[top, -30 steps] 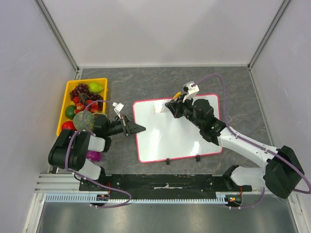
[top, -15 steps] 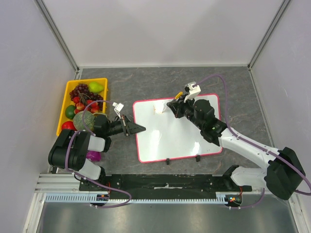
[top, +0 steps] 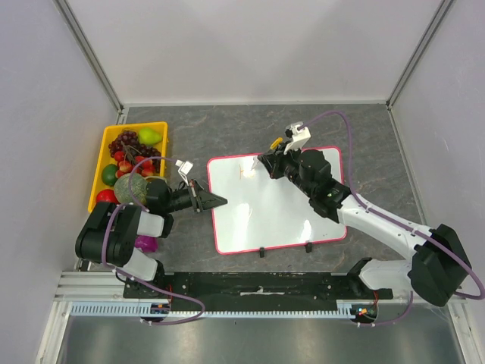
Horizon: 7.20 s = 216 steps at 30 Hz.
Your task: Write a sentence on the whiteboard
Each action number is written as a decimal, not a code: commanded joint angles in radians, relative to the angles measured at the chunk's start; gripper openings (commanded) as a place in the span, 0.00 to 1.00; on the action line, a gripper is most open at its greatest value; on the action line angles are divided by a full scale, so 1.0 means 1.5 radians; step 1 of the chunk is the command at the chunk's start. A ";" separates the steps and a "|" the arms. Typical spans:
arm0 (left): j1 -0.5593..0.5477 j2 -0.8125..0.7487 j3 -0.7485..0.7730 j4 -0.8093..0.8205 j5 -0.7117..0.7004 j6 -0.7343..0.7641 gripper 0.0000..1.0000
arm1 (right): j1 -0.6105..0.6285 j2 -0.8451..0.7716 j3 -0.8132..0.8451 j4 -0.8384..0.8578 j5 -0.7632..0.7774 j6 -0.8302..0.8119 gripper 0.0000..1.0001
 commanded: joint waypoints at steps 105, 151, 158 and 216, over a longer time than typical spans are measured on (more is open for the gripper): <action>-0.001 0.011 0.005 -0.028 -0.036 0.099 0.02 | -0.051 -0.019 -0.016 0.006 0.011 0.034 0.00; -0.001 0.009 0.007 -0.035 -0.037 0.102 0.02 | -0.066 -0.031 -0.068 0.029 -0.084 0.069 0.00; -0.001 0.008 0.007 -0.037 -0.037 0.104 0.02 | -0.079 -0.068 -0.067 0.032 -0.103 0.089 0.00; -0.002 0.008 0.006 -0.037 -0.037 0.105 0.02 | -0.093 -0.070 -0.048 -0.031 0.027 0.017 0.00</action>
